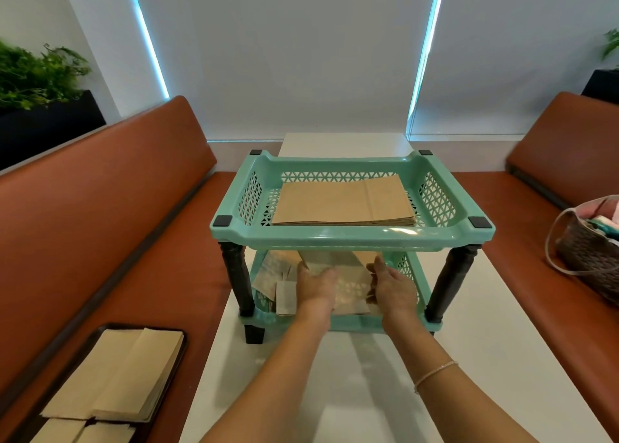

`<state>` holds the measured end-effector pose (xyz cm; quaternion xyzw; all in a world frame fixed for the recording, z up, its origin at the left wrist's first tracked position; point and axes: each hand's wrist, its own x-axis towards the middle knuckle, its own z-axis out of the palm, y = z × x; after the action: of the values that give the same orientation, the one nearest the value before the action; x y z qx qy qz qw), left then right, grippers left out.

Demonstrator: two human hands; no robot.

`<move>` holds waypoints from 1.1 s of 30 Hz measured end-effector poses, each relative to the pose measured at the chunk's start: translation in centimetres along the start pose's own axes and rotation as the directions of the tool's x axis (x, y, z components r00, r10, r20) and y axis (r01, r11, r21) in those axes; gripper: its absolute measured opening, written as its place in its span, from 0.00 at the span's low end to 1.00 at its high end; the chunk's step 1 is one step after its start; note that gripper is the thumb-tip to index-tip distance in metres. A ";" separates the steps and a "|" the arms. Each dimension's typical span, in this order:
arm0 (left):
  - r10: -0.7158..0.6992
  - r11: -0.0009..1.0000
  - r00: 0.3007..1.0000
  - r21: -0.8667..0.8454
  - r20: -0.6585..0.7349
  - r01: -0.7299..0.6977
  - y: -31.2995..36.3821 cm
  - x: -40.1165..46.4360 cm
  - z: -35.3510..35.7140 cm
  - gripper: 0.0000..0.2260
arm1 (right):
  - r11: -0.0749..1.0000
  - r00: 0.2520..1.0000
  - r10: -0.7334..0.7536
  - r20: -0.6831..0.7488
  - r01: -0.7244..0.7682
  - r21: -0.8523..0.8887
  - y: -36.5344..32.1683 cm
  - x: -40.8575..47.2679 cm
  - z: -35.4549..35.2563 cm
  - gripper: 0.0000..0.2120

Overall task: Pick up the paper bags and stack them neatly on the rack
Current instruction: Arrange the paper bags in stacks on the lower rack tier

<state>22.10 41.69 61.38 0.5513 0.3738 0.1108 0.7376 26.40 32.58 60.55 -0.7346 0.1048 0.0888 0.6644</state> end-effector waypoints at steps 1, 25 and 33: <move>0.006 1.000 1.000 0.018 -0.012 -0.006 0.5 0.6 -0.6 0.21 | 0.986 0.997 -0.076 0.007 0.076 -0.147 0.0 0.2 -0.4 0.17; 0.161 0.898 0.971 0.434 -0.177 -0.069 2.5 1.4 -4.2 0.30 | 0.995 0.996 -0.090 0.002 0.090 0.051 -2.4 2.8 -1.3 0.10; 0.125 0.933 0.972 0.357 -0.199 -0.047 2.2 1.7 -4.3 0.21 | 0.988 1.000 -0.001 -0.025 0.005 0.152 -3.4 2.4 -1.7 0.17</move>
<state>20.94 46.63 62.18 0.6741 0.4417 0.1345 0.5766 29.58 31.09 63.33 -0.6831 0.1182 0.0705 0.7172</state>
